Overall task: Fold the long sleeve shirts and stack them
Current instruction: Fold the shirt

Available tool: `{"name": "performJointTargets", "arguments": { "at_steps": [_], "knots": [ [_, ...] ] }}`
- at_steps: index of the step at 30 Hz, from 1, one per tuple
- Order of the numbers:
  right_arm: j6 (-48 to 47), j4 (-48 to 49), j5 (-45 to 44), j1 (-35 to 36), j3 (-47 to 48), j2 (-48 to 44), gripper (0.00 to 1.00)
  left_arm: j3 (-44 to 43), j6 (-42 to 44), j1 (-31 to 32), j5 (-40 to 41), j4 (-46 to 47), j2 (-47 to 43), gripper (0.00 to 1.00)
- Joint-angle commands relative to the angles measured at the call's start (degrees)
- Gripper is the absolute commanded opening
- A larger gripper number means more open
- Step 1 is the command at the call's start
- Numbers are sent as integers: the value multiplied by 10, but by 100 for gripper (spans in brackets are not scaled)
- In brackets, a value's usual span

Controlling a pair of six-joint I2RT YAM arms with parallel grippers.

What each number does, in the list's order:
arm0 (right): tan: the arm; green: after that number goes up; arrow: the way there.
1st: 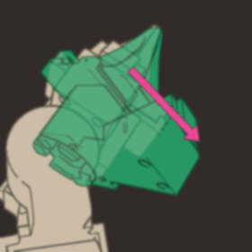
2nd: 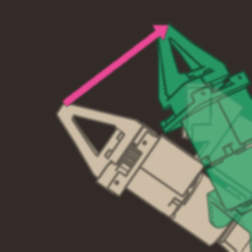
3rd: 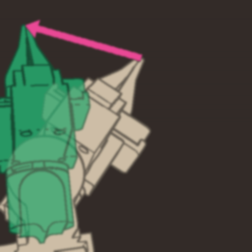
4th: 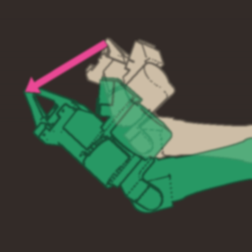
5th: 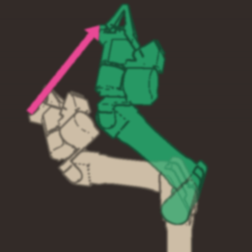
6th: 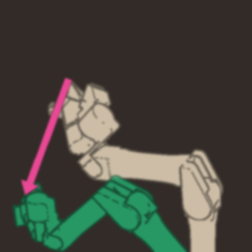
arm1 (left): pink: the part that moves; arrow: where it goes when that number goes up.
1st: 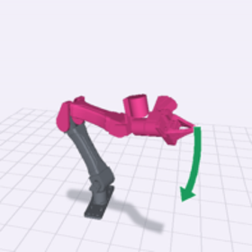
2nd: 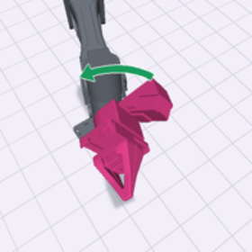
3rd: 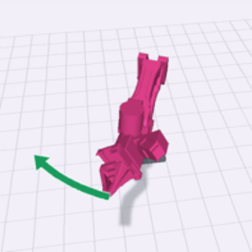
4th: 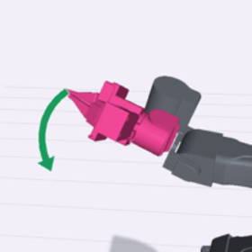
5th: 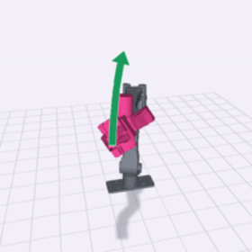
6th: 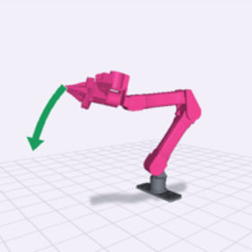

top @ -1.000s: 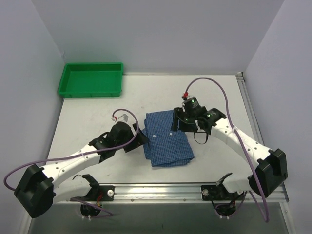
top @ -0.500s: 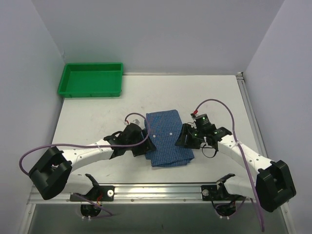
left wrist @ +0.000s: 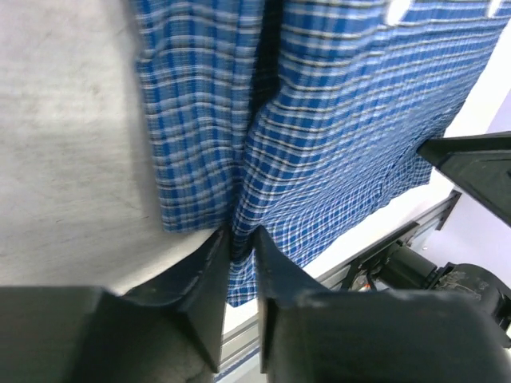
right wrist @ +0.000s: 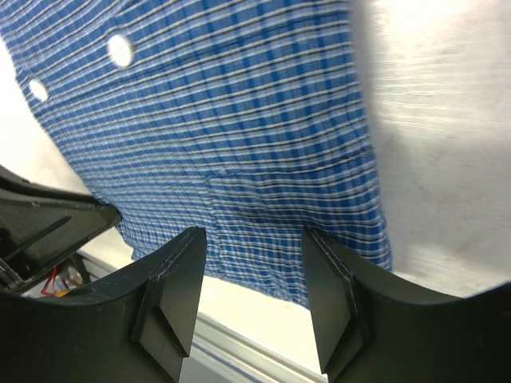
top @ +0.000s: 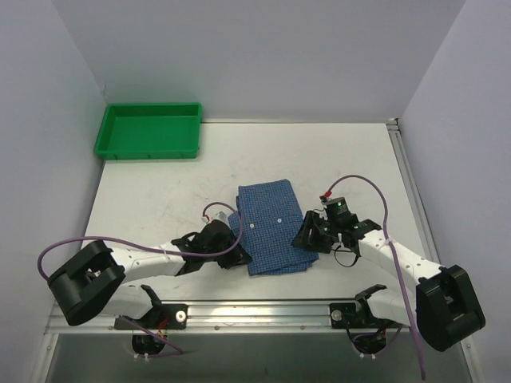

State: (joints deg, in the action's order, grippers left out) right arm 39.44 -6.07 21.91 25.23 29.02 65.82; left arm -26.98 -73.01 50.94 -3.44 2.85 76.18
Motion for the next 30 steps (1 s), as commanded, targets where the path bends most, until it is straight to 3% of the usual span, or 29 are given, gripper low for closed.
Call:
{"name": "performJointTargets", "arguments": {
  "at_steps": [1, 6, 7, 8, 11, 15, 17, 20, 30],
  "knots": [
    [8, 20, -5, -20, -19, 2, 50, 38, -55, 7, -16, 79, 10, 25],
    [-3, 13, 2, -24, -10, -13, 50, 65, -55, 11, 1, 82, -39, 25],
    [-9, 2, 3, -23, -2, -17, 50, 59, -46, 11, 5, 69, -52, 29],
    [-15, -6, 3, -19, 7, -19, 50, 48, -36, 9, 12, 53, -77, 40],
    [-45, -41, -6, -11, 53, -27, 50, -3, 16, -18, 30, -27, -117, 61],
    [-67, -51, -8, -5, 112, -15, 51, -42, 81, -118, 0, -63, -126, 70],
    [-70, -51, -8, -5, 132, 1, 51, -78, 102, -183, -40, -59, -85, 70],
    [-71, -45, -4, -2, 162, 33, 51, -148, 137, -231, -66, -55, 1, 70],
    [-64, -25, -4, 4, 154, 51, 51, -306, 159, -255, -100, -24, 226, 57]
  ]
}}
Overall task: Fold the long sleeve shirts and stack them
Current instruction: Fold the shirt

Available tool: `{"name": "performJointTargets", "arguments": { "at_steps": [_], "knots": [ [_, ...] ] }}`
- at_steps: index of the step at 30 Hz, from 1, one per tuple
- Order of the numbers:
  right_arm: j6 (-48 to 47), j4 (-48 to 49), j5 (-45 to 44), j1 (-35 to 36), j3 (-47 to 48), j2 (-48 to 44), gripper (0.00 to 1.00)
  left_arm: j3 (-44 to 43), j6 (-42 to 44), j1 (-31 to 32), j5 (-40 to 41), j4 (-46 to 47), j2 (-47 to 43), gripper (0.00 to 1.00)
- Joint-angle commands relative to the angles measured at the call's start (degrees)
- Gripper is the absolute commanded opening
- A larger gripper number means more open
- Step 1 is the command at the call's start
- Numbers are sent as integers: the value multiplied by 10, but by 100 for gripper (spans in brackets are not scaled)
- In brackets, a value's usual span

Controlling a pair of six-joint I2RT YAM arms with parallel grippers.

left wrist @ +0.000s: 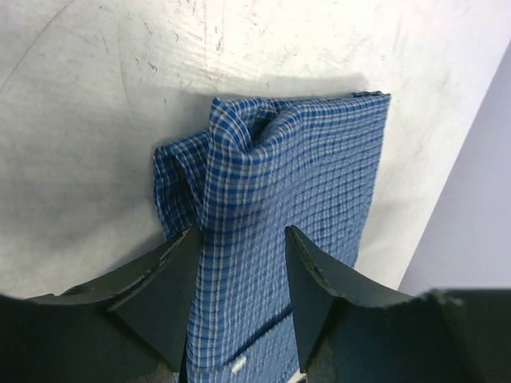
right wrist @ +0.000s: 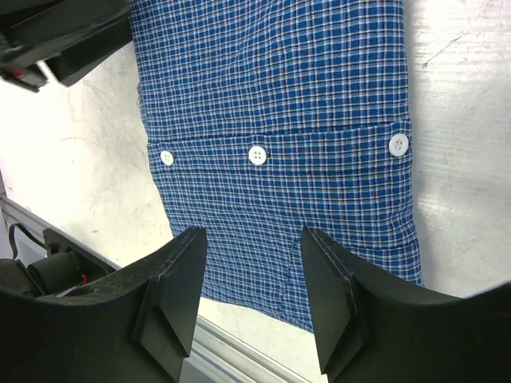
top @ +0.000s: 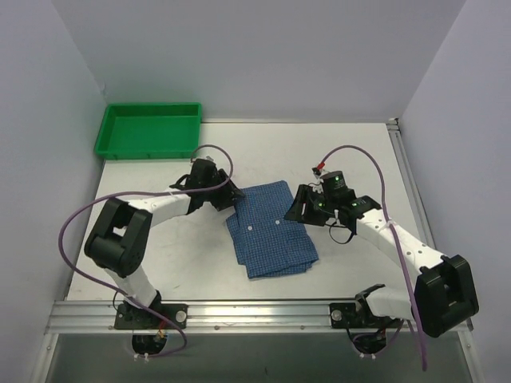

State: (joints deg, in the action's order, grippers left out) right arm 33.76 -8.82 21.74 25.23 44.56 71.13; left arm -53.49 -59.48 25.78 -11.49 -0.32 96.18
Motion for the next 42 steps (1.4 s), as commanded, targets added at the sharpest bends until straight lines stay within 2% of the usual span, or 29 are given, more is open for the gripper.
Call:
{"name": "performJointTargets", "arguments": {
  "at_steps": [1, 4, 5, 6, 8, 12, 15, 19, 21, 25, 28, 30, 33, 34, 38, 39, 42],
  "knots": [
    [-6, 6, -1, 4, -4, 0, 51, -42, 25, -4, -17, 5, 36, 55],
    [-5, 12, 0, 4, -13, 1, 51, -18, 28, -11, 0, 20, 50, 46],
    [-5, 13, 0, 4, -17, 2, 51, -9, 26, -14, 6, 32, 50, 29],
    [-6, 18, 0, 3, -21, 4, 51, 14, 24, -22, 8, 40, 50, 22],
    [-5, 22, 0, 3, -26, 10, 51, 36, 19, -29, 3, 68, 50, 17],
    [-11, 24, -7, 3, -40, 12, 51, 74, 14, -39, -2, 97, 53, 17],
    [-13, 23, -11, 4, -46, 1, 51, 103, 2, -49, -18, 128, 48, 23],
    [-11, 19, -4, 4, -51, -27, 51, 120, 4, -58, -21, 122, -14, 28],
    [-8, 19, 5, 4, -55, -43, 51, 122, 19, -57, -6, 89, -52, 31],
    [8, 28, 29, 5, -72, -69, 51, 123, 45, -40, 30, 8, -180, 48],
    [24, 46, 47, 4, -97, -82, 51, 125, 58, 3, 73, -83, -257, 60],
    [36, 63, 55, 4, -118, -82, 50, 138, 53, 37, 94, -93, -285, 61],
    [58, 106, 80, 3, -154, -76, 50, 156, 21, 129, 100, -70, -305, 61],
    [64, 117, 87, 3, -163, -74, 49, 165, 12, 176, 101, -54, -295, 60],
    [84, 158, 91, 1, -200, -55, 47, 175, -25, 261, 82, -12, -224, 53],
    [90, 159, 89, -1, -205, -50, 46, 177, -31, 273, 75, -6, -205, 47],
    [104, 168, 82, -7, -226, -31, 42, 197, -48, 291, 43, 29, -148, 41]
  ]
}}
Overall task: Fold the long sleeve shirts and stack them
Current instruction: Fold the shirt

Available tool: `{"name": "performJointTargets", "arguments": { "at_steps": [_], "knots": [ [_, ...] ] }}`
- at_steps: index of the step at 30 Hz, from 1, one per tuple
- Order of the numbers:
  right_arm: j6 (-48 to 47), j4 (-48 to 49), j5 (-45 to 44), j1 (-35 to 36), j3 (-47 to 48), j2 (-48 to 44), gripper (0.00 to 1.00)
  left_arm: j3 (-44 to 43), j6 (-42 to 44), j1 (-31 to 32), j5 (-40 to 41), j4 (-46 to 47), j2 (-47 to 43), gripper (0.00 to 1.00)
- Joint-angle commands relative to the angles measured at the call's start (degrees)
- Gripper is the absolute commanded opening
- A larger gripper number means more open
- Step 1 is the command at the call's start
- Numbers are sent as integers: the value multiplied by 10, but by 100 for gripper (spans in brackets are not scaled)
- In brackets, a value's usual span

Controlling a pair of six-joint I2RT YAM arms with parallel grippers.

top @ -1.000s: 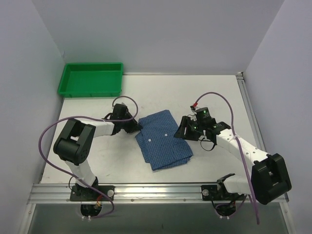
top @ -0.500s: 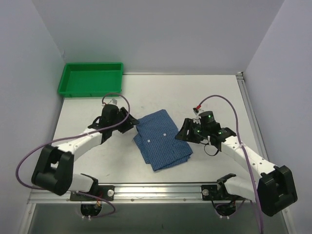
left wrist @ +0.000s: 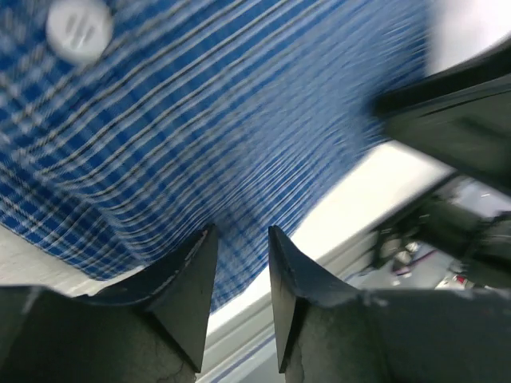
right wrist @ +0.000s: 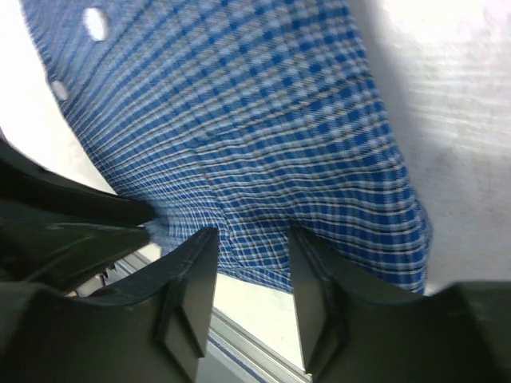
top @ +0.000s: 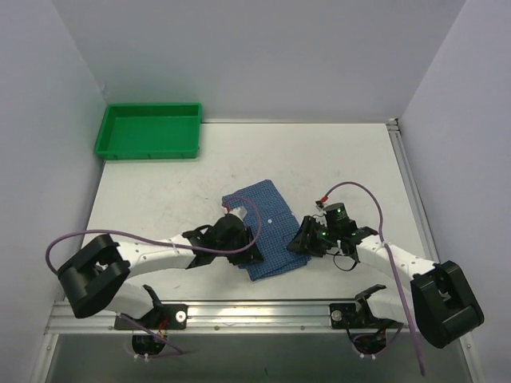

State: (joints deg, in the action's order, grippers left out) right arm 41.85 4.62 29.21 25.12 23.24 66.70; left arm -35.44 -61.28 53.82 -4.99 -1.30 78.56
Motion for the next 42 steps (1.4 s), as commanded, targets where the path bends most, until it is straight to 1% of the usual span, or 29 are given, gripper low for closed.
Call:
{"name": "performJointTargets", "arguments": {
  "at_steps": [1, 6, 7, 10, 12, 13, 14, 15, 16, 17, 18, 19, 20, 21, 22, 23, 24, 25, 26, 27, 28, 29, 31, 34, 38, 41, 42],
  "knots": [
    [24, 35, 3, -10, -24, 18, 39, 25, -33, 11, -26, 52, 42, 40],
    [14, 26, -15, -46, -47, 34, 34, 70, -60, -1, -36, 39, 65, 39],
    [8, 9, -17, -51, -44, 32, 34, 77, -67, -7, -41, 45, 64, 38],
    [-19, -43, -26, -48, -11, 6, 33, 96, -58, -30, -48, 36, 38, 38],
    [-39, -78, -28, -47, 25, -14, 33, 79, -39, -44, -35, 14, 4, 39],
    [-46, -101, -28, -48, 38, -30, 33, 70, -13, -52, -30, -38, -9, 40],
    [-52, -110, -28, -47, 56, -36, 34, 58, 2, -60, -25, -61, -20, 45],
    [-61, -116, -24, -47, 87, -39, 34, 42, 17, -69, -21, -83, -39, 48],
    [-64, -117, -15, -46, 107, -34, 34, 13, 39, -98, -17, -125, -48, 50],
    [-68, -117, -10, -47, 124, -27, 35, -2, 50, -114, -18, -140, -56, 54],
    [-71, -117, -7, -46, 166, -15, 35, -15, 61, -133, -18, -146, -63, 56],
    [-79, -117, -1, -46, 187, 17, 35, -36, 74, -162, -14, -150, -74, 57],
    [-84, -117, -1, -46, 207, 34, 35, -48, 79, -177, -14, -149, -75, 58],
    [-87, -116, 0, -45, 251, 54, 35, -59, 83, -187, -16, -146, -67, 58],
    [-95, -108, -1, -45, 269, 93, 36, -89, 91, -197, -22, -146, -57, 58],
    [-98, -103, -5, -44, 290, 113, 36, -102, 95, -208, -39, -146, -45, 59],
    [-103, -100, -3, -44, 310, 135, 36, -116, 96, -209, -48, -146, -19, 58],
    [-115, -98, 1, -45, 352, 179, 36, -124, 94, -208, -59, -145, -7, 58],
    [-123, -98, 5, -43, 374, 204, 36, -131, 92, -203, -81, -142, 4, 57],
    [-131, -100, 18, -42, 393, 228, 36, -128, 87, -198, -87, -131, 19, 55],
    [-140, -103, 27, -41, 413, 271, 36, -121, 78, -194, -92, -124, 24, 54],
    [-153, -105, 36, -39, 445, 291, 36, -112, 74, -190, -92, -118, 26, 53],
    [-168, -117, 39, -32, 468, 341, 36, -82, 66, -184, -91, -107, 29, 51],
    [-188, -124, 41, -22, 472, 385, 36, -47, 69, -190, -86, -100, 37, 51],
    [-200, -134, 37, -11, 434, 409, 36, -37, 92, -210, -81, -107, 63, 51],
    [-196, -148, 24, -4, 377, 389, 36, -56, 127, -238, -67, -135, 100, 51],
    [-189, -147, 19, -3, 335, 379, 36, -64, 136, -246, -65, -143, 122, 51]
  ]
}}
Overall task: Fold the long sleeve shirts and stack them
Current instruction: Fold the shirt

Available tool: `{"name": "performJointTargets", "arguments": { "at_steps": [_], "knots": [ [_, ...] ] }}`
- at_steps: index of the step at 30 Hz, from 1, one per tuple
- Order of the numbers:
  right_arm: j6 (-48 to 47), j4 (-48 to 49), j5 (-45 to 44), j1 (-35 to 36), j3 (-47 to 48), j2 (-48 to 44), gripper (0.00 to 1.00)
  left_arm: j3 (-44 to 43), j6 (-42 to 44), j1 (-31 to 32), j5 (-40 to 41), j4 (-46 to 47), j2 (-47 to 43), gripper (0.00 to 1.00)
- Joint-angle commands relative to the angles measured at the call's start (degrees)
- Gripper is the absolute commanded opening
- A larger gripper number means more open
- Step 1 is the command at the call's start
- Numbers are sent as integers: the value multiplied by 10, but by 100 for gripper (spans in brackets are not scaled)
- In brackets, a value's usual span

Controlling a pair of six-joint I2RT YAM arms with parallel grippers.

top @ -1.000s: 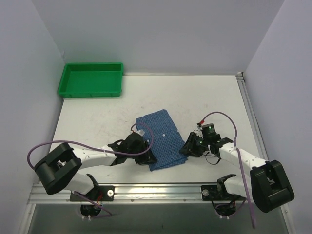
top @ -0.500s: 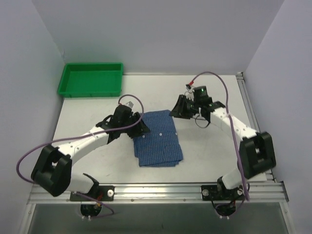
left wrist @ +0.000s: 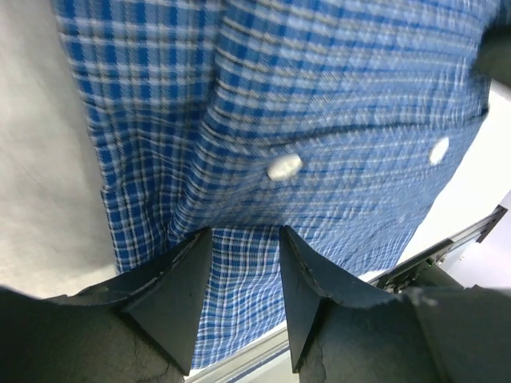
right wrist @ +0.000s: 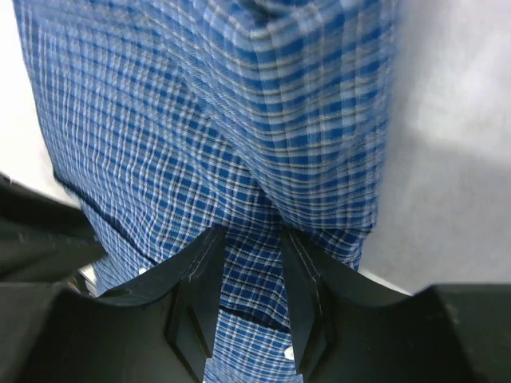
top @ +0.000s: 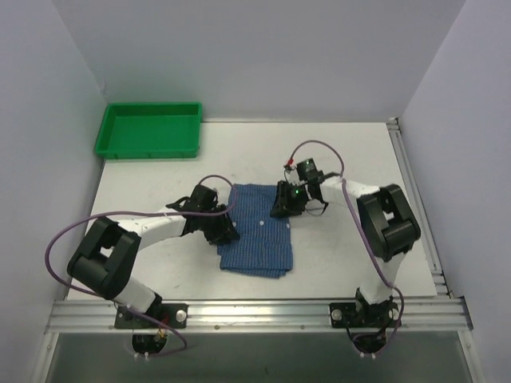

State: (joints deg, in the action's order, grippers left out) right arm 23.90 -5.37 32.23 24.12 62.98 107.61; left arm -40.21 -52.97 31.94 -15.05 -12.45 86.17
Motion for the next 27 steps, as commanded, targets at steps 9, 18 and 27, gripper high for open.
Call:
{"name": "performJointTargets", "arguments": {
  "at_steps": [9, 18, 27],
  "knots": [
    [161, 12, -59, 119, -199, -173, 36, -273, 181, -98, 71, -103, 185, 53],
    [157, 38, -65, 78, -193, -295, 37, -269, 178, -100, 97, -115, 16, 82],
    [113, 69, -15, -8, -264, -304, 36, 60, 30, -46, 100, -71, -197, 84]
  ]
}}
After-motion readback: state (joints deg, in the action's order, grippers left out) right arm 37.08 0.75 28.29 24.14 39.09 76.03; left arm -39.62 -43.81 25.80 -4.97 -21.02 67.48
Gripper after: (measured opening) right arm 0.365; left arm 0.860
